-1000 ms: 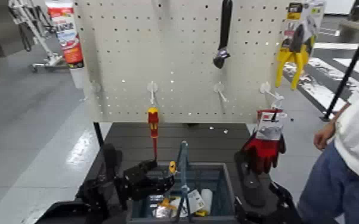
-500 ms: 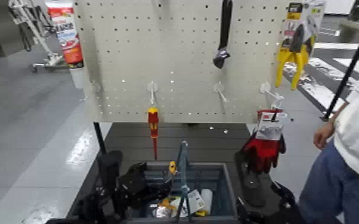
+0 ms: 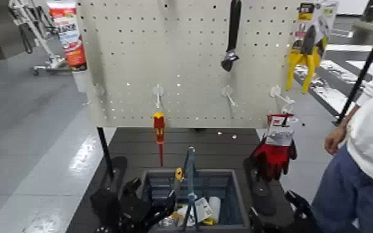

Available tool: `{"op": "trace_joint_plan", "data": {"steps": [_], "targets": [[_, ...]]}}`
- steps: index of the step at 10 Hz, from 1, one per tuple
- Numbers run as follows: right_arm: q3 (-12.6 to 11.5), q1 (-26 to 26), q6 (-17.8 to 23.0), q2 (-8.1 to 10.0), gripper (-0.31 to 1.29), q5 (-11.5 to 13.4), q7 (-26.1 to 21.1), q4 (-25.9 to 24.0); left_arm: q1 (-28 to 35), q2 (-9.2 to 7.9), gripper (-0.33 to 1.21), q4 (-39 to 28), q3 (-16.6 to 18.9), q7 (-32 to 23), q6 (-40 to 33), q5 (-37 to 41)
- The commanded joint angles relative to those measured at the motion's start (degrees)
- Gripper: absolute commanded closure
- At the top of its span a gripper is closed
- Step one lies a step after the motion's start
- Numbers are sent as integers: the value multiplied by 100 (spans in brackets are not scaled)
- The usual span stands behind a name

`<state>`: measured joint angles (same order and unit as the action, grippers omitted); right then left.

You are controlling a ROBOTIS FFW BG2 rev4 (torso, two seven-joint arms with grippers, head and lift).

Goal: Put the yellow paint brush into the crate.

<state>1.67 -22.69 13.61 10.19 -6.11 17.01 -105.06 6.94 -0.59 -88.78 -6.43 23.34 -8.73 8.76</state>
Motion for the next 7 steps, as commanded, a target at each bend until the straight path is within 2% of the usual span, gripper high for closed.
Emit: {"op": "trace_joint_plan", "data": {"steps": [1, 3, 4, 5, 7], "targets": [[-70, -95, 63, 9, 15, -22, 13, -67, 493, 191, -9, -149, -16, -734, -682, -85], [-114, -148, 116, 18, 15, -66, -22, -93, 827, 332, -5, -289, -51, -1437, -1245, -340], [-114, -192, 160, 18, 15, -57, -119, -111, 976, 349, -2, -324, -121, -1824, -1403, -401], [-114, -227, 186, 9, 15, 22, -224, -137, 1055, 349, 0, -342, -183, -2035, -1491, -472], [-123, -262, 54, 0, 15, 92, -312, -216, 1134, 262, 1, -421, -253, -2017, -1456, -481]]}}
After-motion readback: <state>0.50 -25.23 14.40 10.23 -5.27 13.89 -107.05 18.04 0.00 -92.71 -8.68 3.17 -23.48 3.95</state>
